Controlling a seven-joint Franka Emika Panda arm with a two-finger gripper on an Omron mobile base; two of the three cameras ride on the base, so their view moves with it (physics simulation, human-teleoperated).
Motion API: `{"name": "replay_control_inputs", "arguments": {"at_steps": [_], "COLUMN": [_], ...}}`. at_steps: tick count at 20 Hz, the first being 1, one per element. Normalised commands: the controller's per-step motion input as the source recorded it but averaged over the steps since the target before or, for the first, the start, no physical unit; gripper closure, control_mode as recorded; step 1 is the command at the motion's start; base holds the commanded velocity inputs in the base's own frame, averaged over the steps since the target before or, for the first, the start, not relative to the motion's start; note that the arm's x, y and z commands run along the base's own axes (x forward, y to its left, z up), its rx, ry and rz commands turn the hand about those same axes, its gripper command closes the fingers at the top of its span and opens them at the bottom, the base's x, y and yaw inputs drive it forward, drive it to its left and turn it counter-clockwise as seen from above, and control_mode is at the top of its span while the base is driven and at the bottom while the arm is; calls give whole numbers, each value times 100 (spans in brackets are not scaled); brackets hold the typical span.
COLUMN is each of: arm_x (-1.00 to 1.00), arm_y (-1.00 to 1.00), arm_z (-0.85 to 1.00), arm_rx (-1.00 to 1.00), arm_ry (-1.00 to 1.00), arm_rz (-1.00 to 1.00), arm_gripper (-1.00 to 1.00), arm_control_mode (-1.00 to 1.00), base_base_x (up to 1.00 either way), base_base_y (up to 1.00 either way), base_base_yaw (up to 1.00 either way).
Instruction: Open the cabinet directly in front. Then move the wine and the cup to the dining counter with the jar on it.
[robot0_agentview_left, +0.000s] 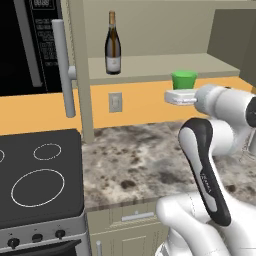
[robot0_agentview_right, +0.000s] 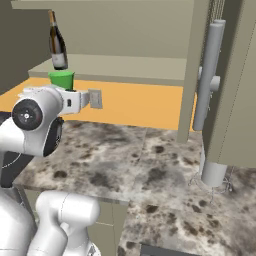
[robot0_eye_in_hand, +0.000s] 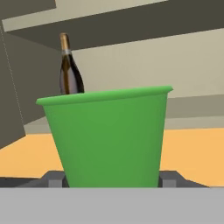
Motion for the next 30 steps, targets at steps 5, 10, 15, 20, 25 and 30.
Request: {"name": "replay_control_inputs", "arguments": {"at_steps": [5, 10, 15, 20, 25, 30], "arm_x": [0, 0, 0, -6, 0, 0], "arm_y": [0, 0, 0, 0, 0, 0], "arm_z": [0, 0, 0, -2, 0, 0], "arm_rx": [0, 0, 0, 0, 0, 0], "arm_ry": [0, 0, 0, 2, 0, 0], "arm_rz": [0, 0, 0, 0, 0, 0], "arm_gripper": [100, 100, 100, 100, 100, 100], "arm_control_mode": [-100, -100, -100, -100, 100, 100], "base_base_x": [0, 0, 0, 0, -88, -100], "base_base_y": [0, 0, 0, 0, 8, 22], "base_base_yaw": [0, 0, 0, 0, 0, 5]}}
